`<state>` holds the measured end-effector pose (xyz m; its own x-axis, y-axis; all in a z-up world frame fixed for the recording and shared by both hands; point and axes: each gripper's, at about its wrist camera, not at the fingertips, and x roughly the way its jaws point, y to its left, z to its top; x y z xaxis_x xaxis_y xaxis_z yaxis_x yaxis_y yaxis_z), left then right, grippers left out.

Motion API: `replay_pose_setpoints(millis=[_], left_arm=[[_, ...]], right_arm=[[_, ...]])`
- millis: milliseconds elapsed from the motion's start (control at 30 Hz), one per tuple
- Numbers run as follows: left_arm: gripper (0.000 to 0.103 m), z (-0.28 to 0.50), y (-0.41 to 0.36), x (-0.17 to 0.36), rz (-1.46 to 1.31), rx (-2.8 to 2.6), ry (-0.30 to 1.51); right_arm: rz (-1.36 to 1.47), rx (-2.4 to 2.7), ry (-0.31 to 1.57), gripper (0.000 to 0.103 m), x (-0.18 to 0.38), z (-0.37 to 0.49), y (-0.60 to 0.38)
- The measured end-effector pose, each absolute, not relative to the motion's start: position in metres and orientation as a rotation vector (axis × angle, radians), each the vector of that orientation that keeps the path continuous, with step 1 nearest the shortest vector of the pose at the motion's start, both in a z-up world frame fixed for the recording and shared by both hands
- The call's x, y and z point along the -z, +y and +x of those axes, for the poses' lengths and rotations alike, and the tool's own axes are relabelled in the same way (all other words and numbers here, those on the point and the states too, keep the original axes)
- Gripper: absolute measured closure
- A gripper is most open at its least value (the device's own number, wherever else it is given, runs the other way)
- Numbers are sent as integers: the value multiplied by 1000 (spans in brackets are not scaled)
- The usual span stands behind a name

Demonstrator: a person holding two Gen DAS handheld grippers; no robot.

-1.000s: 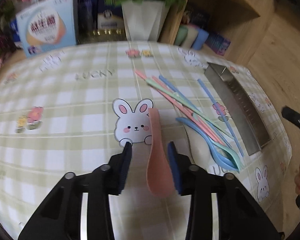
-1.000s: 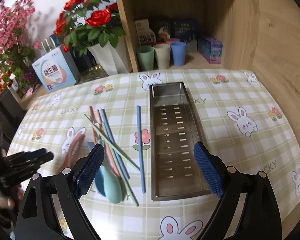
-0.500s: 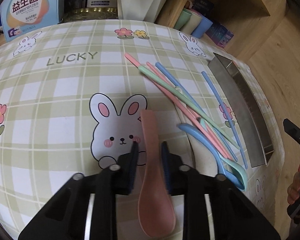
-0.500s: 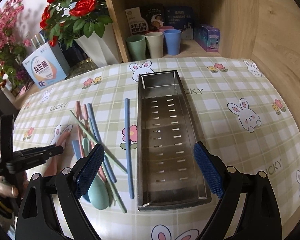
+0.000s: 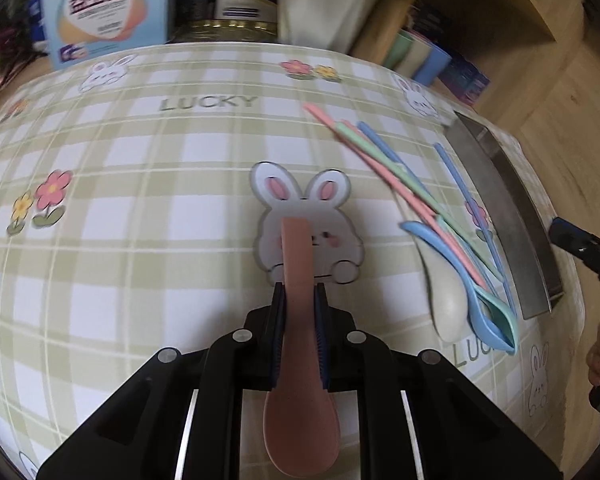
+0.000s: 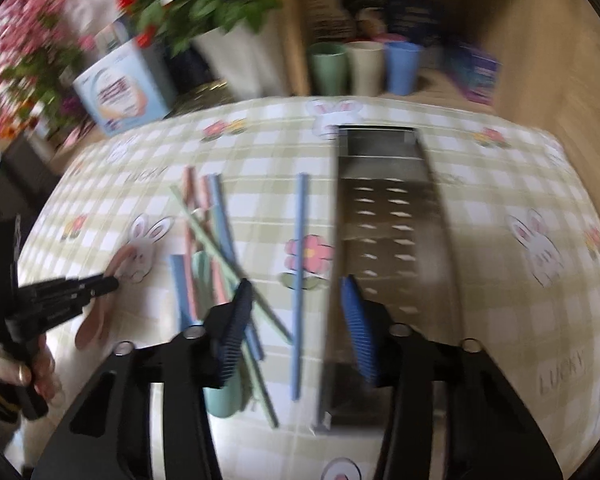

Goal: Organize utensils
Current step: 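Lower the right tool onto a green chopstick and close on it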

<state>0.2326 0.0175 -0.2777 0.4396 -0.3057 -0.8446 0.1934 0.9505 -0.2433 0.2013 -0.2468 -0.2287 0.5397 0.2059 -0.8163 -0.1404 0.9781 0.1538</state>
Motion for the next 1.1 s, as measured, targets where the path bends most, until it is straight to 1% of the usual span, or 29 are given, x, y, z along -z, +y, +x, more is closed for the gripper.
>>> replay_pose_setpoints(millis=[33,100,267,467,600,700,900,1100], left_arm=[[89,232,21,278,-128,307,1069],[89,231,23,278,-127,297,1063],[89,230,26,277,-128,265,1054],[89,229,31,278,-144,262,1047],[89,228,30,280,-152,271,1046],[89,227,28,280,-147,268,1041],[89,227,29,280,-162,272,1040],[89,225,29,279,-163,271,1037]], right_arm=[[38,-245,990,73,232,211,-238],[4,-306,1013,75,240,225,-224],[-82,-409,1063,76,259,258,-186],[-83,-427,1107,79,273,279,-170],[0,-415,1138,83,278,285,-175],[43,-408,1156,89,283,284,-178],[102,-338,1170,92,281,271,-183],[292,-270,1199,95,284,253,-194]])
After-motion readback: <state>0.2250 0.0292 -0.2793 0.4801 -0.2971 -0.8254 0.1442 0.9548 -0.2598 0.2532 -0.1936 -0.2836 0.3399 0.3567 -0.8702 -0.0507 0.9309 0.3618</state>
